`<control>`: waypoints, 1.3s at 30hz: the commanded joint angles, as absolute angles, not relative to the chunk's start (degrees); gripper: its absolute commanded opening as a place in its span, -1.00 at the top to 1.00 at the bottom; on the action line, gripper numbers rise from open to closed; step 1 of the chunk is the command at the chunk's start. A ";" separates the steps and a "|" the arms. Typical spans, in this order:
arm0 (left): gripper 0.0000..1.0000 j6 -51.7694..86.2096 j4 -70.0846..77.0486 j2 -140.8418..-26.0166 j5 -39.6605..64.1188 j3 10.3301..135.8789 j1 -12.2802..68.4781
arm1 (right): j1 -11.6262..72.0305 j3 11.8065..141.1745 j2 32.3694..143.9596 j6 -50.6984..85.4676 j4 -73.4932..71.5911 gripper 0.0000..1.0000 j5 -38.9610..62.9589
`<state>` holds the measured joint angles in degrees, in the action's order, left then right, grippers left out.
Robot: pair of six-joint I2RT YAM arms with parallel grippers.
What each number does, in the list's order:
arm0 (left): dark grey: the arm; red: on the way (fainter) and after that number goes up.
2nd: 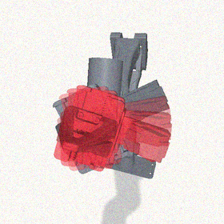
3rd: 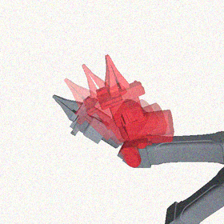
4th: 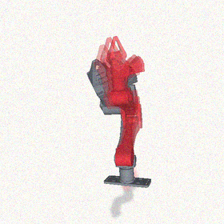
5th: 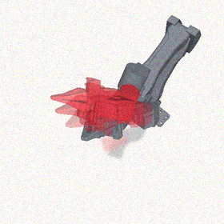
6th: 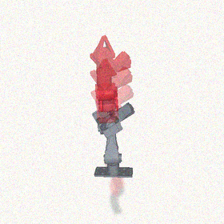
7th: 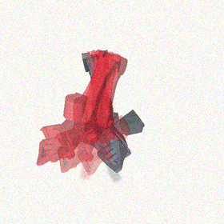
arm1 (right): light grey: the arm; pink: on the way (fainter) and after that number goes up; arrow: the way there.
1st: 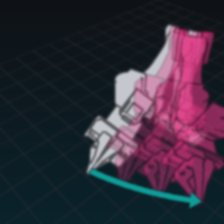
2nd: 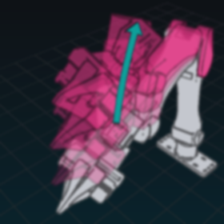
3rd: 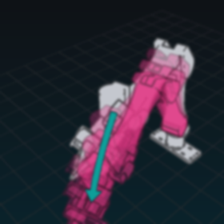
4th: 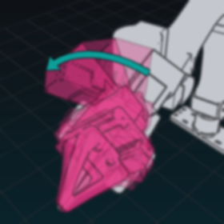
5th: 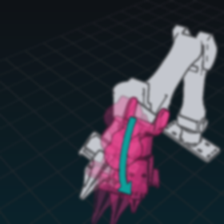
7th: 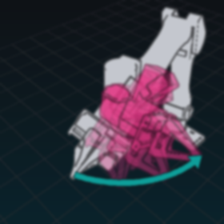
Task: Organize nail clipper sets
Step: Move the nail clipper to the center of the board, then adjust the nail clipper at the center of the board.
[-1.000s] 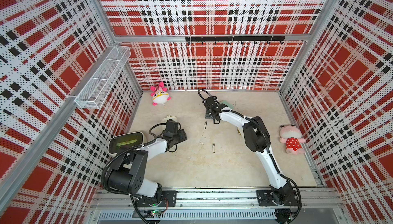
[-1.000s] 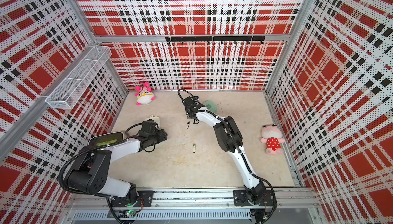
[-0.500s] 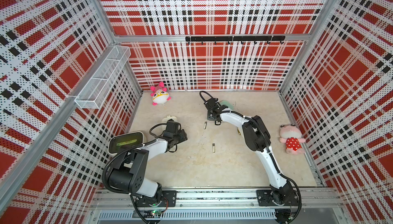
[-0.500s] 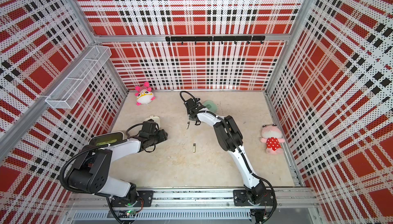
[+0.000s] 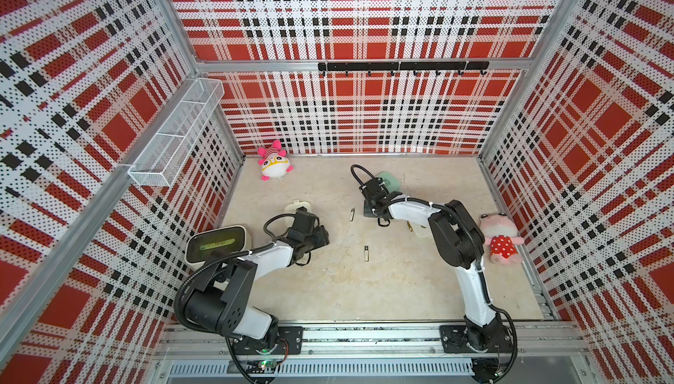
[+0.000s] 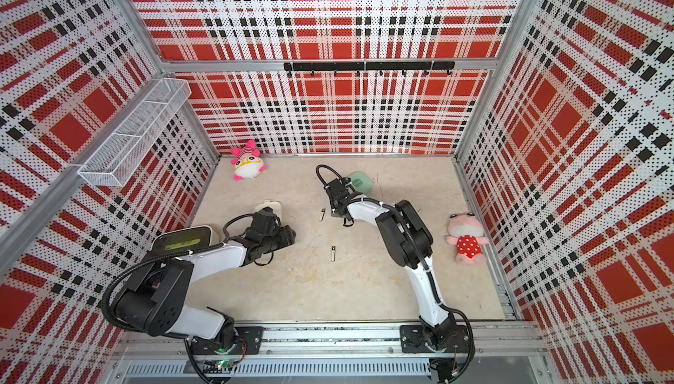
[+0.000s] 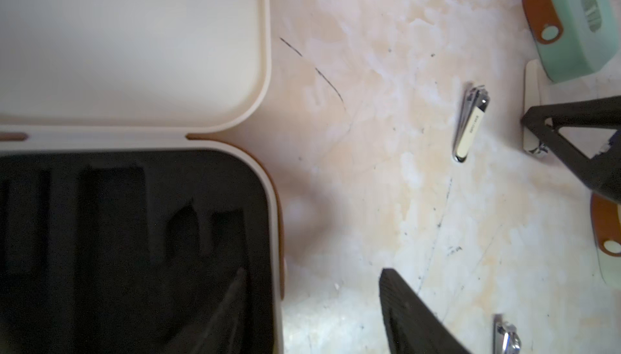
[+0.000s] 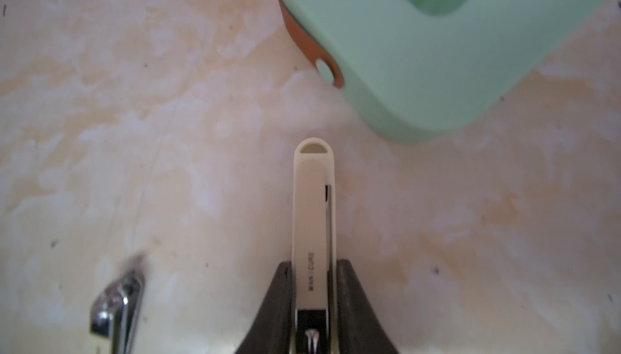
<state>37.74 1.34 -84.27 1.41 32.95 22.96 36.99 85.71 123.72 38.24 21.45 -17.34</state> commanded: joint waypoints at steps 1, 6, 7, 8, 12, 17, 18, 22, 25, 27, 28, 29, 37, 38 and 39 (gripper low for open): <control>-0.32 41.54 0.68 -83.17 2.63 30.65 26.52 | 37.96 76.56 119.13 39.67 21.23 0.61 -14.53; -0.32 45.77 2.17 -82.47 2.43 29.47 32.44 | 39.48 64.44 111.71 41.64 18.05 0.61 -13.66; -0.32 46.55 2.39 -82.30 2.33 29.28 33.58 | 39.88 62.38 110.31 42.15 17.78 0.61 -13.45; -0.32 47.19 2.59 -82.20 2.21 29.27 34.50 | 40.21 60.69 109.07 42.69 17.46 0.60 -13.26; -0.33 49.35 3.40 -82.09 2.03 29.18 37.87 | 41.79 54.38 104.69 45.11 15.92 0.54 -12.55; -0.36 50.36 4.17 -83.22 2.05 30.42 40.49 | 42.41 50.41 102.39 47.17 14.60 0.40 -12.38; -0.37 50.29 4.13 -83.36 2.11 30.71 40.69 | 42.37 50.11 102.22 47.36 14.50 0.32 -12.47; -0.41 49.22 2.01 -82.48 1.56 32.35 40.65 | 42.40 51.06 102.73 46.98 15.21 0.02 -13.57; -0.43 47.62 -0.78 -80.86 0.50 34.59 40.19 | 42.26 53.55 103.87 46.21 16.70 -0.13 -15.08; -0.43 46.50 -2.53 -79.76 0.02 35.99 39.37 | 41.78 55.03 104.71 45.57 17.19 -0.18 -15.03; -0.44 45.88 -3.29 -79.14 -0.04 36.74 38.69 | 41.47 55.81 105.22 45.24 17.31 -0.20 -14.83; -0.44 45.26 -3.81 -78.65 0.16 37.28 37.76 | 41.19 56.65 105.74 44.83 17.47 -0.23 -14.63; -0.45 41.29 -5.82 -75.43 3.84 39.43 28.70 | 39.75 63.44 110.56 41.29 19.39 -0.24 -13.72; -0.45 40.69 -6.10 -75.25 4.12 39.70 27.67 | 39.73 64.49 111.30 40.80 19.78 -0.24 -13.55; -0.45 40.25 -6.32 -75.16 4.38 39.81 26.85 | 39.73 65.44 111.87 40.55 20.15 -0.24 -13.22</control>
